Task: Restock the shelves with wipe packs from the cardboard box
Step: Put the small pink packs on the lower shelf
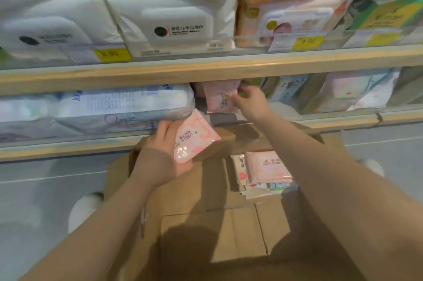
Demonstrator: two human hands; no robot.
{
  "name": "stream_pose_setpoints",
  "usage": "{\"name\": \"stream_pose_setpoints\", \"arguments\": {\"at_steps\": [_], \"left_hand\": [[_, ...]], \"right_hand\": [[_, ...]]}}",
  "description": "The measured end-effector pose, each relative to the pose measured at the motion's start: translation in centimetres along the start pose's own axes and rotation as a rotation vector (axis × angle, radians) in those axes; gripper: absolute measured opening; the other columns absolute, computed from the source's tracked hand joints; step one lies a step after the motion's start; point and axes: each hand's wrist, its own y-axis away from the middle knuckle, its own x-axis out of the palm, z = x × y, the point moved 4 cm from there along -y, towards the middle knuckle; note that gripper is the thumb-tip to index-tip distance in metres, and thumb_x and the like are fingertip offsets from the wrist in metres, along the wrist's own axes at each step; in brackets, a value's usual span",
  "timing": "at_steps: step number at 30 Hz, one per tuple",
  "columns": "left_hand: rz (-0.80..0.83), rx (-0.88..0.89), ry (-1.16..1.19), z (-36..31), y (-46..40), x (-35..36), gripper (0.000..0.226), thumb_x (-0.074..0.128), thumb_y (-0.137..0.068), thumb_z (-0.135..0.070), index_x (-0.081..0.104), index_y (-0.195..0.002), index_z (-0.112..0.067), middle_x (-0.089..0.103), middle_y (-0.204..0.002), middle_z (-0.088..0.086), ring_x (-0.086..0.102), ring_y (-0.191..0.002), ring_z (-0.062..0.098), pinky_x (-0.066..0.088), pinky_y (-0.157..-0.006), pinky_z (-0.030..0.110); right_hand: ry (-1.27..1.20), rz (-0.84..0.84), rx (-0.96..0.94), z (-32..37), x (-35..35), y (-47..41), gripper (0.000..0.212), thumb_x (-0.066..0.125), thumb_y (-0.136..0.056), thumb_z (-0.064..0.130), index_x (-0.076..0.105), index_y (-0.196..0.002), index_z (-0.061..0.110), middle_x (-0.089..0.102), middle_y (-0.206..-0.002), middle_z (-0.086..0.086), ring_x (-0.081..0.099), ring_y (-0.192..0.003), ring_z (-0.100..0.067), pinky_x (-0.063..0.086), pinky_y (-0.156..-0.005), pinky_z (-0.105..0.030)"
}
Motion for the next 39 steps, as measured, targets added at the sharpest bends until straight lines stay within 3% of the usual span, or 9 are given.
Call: {"name": "stream_pose_setpoints", "arguments": {"at_steps": [3, 8, 15, 21, 24, 27, 30, 34, 39], "left_hand": [[0.048, -0.017, 0.035, 0.3, 0.0, 0.4, 0.081, 0.066, -0.061, -0.043, 0.038, -0.132, -0.016, 0.044, -0.117, 0.005, 0.055, -0.076, 0.022, 0.047, -0.056, 0.032], [0.088, -0.094, 0.014, 0.6, -0.1, 0.5, 0.083, 0.066, -0.057, -0.044, 0.035, -0.13, -0.021, 0.044, -0.116, 0.004, 0.059, -0.072, 0.027, 0.052, -0.061, 0.039], [0.014, -0.07, 0.011, 0.3, 0.1, 0.4, 0.075, 0.062, -0.06, -0.046, 0.041, -0.125, -0.014, 0.047, -0.111, 0.008, 0.058, -0.075, 0.025, 0.051, -0.061, 0.037], [0.047, -0.216, 0.122, -2.6, -0.7, -0.1, 0.085, 0.073, -0.061, -0.045, 0.029, -0.131, -0.028, 0.034, -0.116, -0.004, 0.053, -0.097, 0.021, 0.051, -0.079, 0.04], [0.012, -0.243, 0.304, -5.3, -0.7, -1.0, 0.089, 0.08, -0.061, -0.042, 0.028, -0.132, -0.03, 0.03, -0.118, -0.013, 0.045, -0.099, 0.007, 0.049, -0.081, 0.031], [0.021, -0.337, 0.598, -6.0, -0.5, -0.9, 0.076, 0.075, -0.072, -0.035, 0.032, -0.135, -0.029, 0.04, -0.12, -0.014, 0.052, -0.097, 0.004, 0.053, -0.078, 0.03], [0.024, -0.363, 0.762, -5.8, -0.7, -0.8, 0.032, 0.068, -0.082, -0.018, 0.055, -0.109, -0.028, 0.062, -0.106, -0.003, 0.066, -0.086, 0.017, 0.056, -0.077, 0.046], [-0.04, -0.361, 0.926, -6.6, -1.2, -1.9, 0.032, 0.066, -0.083, -0.007, 0.055, -0.092, -0.036, 0.065, -0.099, -0.009, 0.069, -0.082, 0.018, 0.057, -0.072, 0.048], [-0.048, -0.25, 0.67, -5.8, -1.5, -2.7, 0.027, 0.069, -0.079, -0.035, 0.058, -0.103, -0.034, 0.062, -0.109, -0.011, 0.06, -0.097, 0.007, 0.054, -0.083, 0.033]], "right_hand": [[-0.028, -0.002, 0.056, -0.3, 2.4, -2.5, 0.014, 0.056, -0.09, 0.009, 0.059, -0.103, 0.013, 0.056, -0.095, -0.006, 0.052, -0.086, -0.021, 0.037, -0.058, -0.011], [0.004, 0.024, 0.117, -1.2, 5.9, -4.9, 0.021, 0.055, -0.086, 0.009, 0.061, -0.106, 0.007, 0.066, -0.109, -0.017, 0.062, -0.097, -0.036, 0.052, -0.08, -0.04], [-0.091, 0.092, 0.101, -0.1, 4.4, -0.5, 0.035, 0.057, -0.091, 0.019, 0.056, -0.124, 0.007, 0.062, -0.122, -0.008, 0.056, -0.113, -0.024, 0.045, -0.095, -0.033], [-0.054, 0.406, 0.041, 1.7, 1.7, 7.3, 0.016, 0.071, -0.081, 0.024, 0.066, -0.095, 0.017, 0.064, -0.096, 0.004, 0.059, -0.09, -0.012, 0.045, -0.071, -0.02], [-0.186, 0.325, 0.062, 2.0, -0.3, 8.6, 0.017, 0.07, -0.081, 0.009, 0.059, -0.086, 0.021, 0.066, -0.09, 0.001, 0.062, -0.084, -0.012, 0.047, -0.066, -0.019], [-0.247, 0.29, 0.055, 2.5, -2.5, 9.4, 0.017, 0.065, -0.084, 0.002, 0.061, -0.099, 0.009, 0.069, -0.097, -0.008, 0.065, -0.083, -0.012, 0.05, -0.061, -0.013], [-0.318, 0.236, 0.021, 3.2, -3.9, 9.9, 0.03, 0.065, -0.084, 0.004, 0.058, -0.113, 0.01, 0.067, -0.102, -0.005, 0.065, -0.086, -0.007, 0.05, -0.06, -0.011], [-0.177, 0.203, -0.006, 2.6, -3.7, 9.9, 0.037, 0.072, -0.081, 0.014, 0.06, -0.115, 0.015, 0.065, -0.108, -0.002, 0.064, -0.094, -0.019, 0.053, -0.067, -0.019], [-0.14, 0.09, -0.113, 2.6, -3.3, 9.2, 0.013, 0.066, -0.086, 0.017, 0.06, -0.097, 0.016, 0.065, -0.101, -0.001, 0.067, -0.085, -0.018, 0.056, -0.066, -0.027]]}}
